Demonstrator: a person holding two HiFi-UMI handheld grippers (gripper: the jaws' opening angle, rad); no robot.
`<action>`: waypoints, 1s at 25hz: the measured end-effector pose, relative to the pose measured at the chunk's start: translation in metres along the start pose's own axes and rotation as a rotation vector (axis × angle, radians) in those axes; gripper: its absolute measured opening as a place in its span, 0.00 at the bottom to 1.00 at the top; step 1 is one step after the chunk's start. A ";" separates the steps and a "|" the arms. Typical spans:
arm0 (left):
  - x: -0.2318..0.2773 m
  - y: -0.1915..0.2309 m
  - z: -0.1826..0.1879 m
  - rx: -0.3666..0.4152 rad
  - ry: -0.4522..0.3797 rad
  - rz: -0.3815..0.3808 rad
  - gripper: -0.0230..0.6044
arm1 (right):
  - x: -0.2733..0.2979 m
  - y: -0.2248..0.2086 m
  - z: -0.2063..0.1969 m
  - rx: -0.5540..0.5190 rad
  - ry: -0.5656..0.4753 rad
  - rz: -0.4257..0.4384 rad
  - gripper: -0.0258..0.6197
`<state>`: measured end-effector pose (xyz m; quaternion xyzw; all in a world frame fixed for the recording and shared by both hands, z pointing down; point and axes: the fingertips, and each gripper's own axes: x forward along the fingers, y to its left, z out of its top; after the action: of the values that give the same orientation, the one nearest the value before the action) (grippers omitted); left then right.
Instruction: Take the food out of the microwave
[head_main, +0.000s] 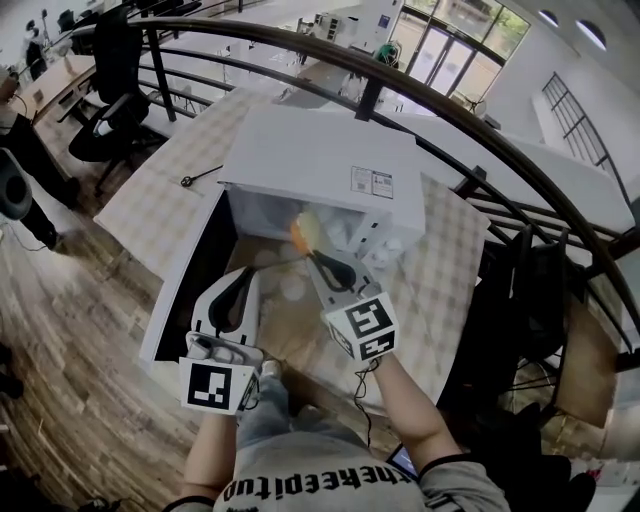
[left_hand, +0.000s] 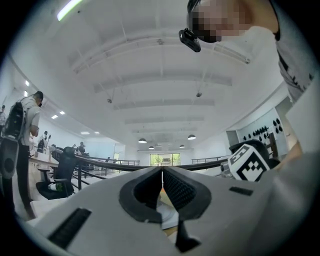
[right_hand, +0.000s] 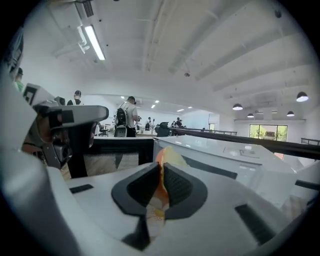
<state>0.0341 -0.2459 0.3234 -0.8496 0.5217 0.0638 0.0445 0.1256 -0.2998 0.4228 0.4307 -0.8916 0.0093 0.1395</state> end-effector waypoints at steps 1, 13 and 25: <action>-0.002 -0.002 0.002 0.002 -0.001 0.002 0.05 | -0.006 0.000 0.002 0.011 -0.008 -0.002 0.09; -0.026 -0.029 0.020 0.012 -0.010 0.001 0.05 | -0.078 0.007 0.031 0.100 -0.129 -0.033 0.09; -0.049 -0.053 0.043 0.031 -0.034 0.003 0.05 | -0.139 0.015 0.056 0.117 -0.222 -0.070 0.09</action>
<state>0.0563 -0.1723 0.2885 -0.8469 0.5229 0.0703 0.0666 0.1828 -0.1915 0.3347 0.4671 -0.8840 0.0088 0.0147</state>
